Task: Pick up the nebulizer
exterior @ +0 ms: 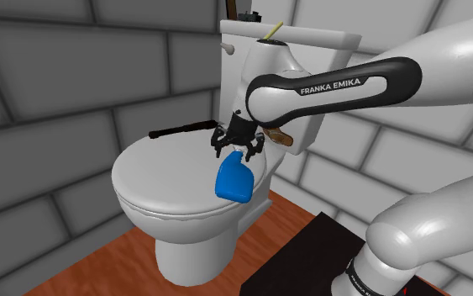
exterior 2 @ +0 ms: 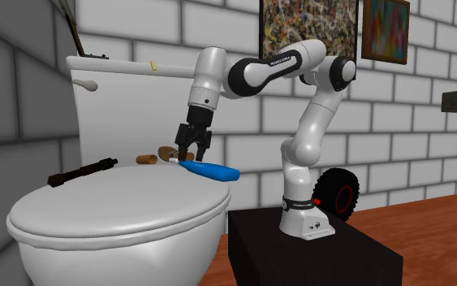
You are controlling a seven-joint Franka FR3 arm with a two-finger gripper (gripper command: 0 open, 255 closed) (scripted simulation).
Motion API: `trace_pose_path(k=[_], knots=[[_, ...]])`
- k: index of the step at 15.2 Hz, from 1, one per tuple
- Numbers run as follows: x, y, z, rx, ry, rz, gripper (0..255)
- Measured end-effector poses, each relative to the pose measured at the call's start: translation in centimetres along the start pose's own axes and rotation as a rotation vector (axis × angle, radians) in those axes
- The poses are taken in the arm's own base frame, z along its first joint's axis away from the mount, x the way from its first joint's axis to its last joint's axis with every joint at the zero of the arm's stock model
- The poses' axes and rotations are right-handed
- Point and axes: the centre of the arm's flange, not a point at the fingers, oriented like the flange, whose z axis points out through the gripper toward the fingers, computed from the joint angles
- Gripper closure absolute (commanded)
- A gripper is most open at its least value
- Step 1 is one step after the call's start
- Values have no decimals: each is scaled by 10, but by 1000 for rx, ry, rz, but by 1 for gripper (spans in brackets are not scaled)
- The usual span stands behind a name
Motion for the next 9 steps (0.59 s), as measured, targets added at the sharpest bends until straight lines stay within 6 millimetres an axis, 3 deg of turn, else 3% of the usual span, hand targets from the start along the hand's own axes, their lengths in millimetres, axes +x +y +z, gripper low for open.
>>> trace_pose_path(k=[2, 3, 9], knots=[[-2, 2, 10, 0, 0, 1, 0], [-2, 1, 12, 0, 0, 1, 255], [-1, 2, 13, 2, 4, 3, 255]])
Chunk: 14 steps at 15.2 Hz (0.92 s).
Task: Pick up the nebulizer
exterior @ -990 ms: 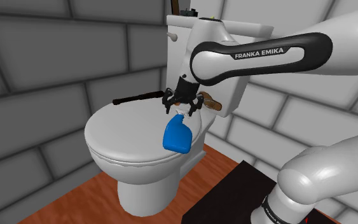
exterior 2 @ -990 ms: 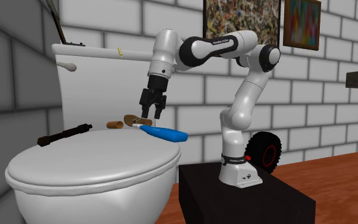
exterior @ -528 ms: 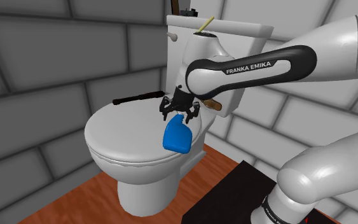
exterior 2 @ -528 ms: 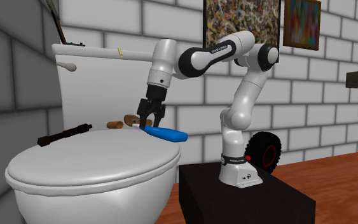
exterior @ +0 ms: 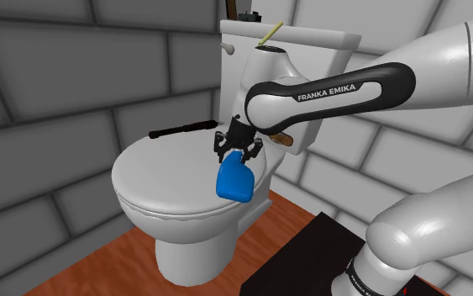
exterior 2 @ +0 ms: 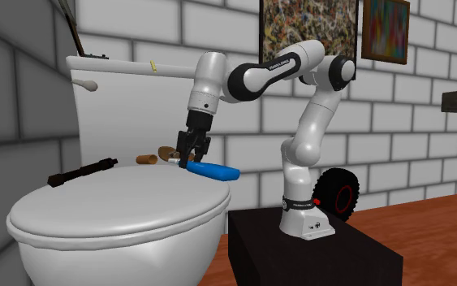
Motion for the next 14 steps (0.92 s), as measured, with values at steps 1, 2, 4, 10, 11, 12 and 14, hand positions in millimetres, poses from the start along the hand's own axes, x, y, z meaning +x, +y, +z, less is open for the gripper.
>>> trace_pose_path(k=[1, 2, 4, 10, 11, 12, 14], knots=[[0, 0, 0, 0, 0, 0, 255], [0, 0, 0, 0, 0, 0, 255], [0, 0, 0, 1, 1, 0, 255], [5, -5, -25, -1, -3, -2, 255], [4, -5, -29, -1, -3, -2, 255], [4, -6, -35, -1, -3, -2, 255], [6, -7, -45, -2, -3, -2, 255]])
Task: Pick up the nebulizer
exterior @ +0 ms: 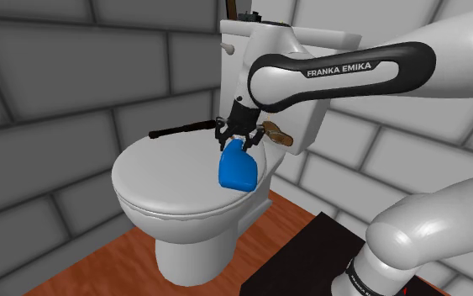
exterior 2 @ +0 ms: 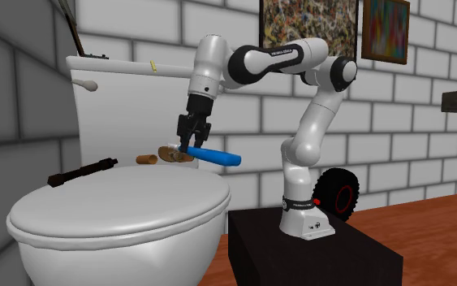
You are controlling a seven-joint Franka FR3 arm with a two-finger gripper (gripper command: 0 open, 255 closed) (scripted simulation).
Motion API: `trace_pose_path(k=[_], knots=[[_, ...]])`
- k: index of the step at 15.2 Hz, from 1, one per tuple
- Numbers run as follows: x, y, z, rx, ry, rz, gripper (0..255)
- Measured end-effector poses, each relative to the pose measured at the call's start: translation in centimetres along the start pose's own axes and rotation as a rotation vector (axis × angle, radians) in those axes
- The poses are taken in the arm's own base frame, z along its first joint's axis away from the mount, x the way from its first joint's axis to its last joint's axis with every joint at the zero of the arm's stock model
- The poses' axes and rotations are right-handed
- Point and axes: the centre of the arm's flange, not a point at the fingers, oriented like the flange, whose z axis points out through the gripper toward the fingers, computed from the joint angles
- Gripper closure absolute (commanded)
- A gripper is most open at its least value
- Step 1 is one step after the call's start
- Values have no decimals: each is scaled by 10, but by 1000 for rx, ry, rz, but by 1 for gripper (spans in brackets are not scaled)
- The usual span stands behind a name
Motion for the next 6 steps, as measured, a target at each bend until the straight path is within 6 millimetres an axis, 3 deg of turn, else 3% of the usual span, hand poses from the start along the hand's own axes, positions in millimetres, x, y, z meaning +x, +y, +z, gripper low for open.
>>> trace_pose_path(k=[6], knots=[[6, -4, -28, 0, 0, 0, 255]])
